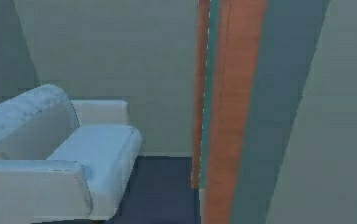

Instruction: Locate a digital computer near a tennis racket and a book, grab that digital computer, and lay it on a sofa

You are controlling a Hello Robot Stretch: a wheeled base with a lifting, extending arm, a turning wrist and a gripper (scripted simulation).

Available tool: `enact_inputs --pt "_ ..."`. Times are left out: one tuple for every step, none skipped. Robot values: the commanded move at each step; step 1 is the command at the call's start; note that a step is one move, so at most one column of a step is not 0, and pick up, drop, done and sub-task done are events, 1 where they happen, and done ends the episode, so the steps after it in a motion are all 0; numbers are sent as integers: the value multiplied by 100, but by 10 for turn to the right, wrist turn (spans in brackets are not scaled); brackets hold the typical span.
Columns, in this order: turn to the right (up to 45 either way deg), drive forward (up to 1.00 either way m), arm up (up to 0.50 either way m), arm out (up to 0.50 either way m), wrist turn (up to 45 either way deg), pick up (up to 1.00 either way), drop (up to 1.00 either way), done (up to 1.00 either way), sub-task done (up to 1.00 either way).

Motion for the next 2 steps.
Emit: enact_inputs --pt "0 5 0 0 0 0 0 0 0" --pt "-60 0 0 0 0 0 0 0 0"
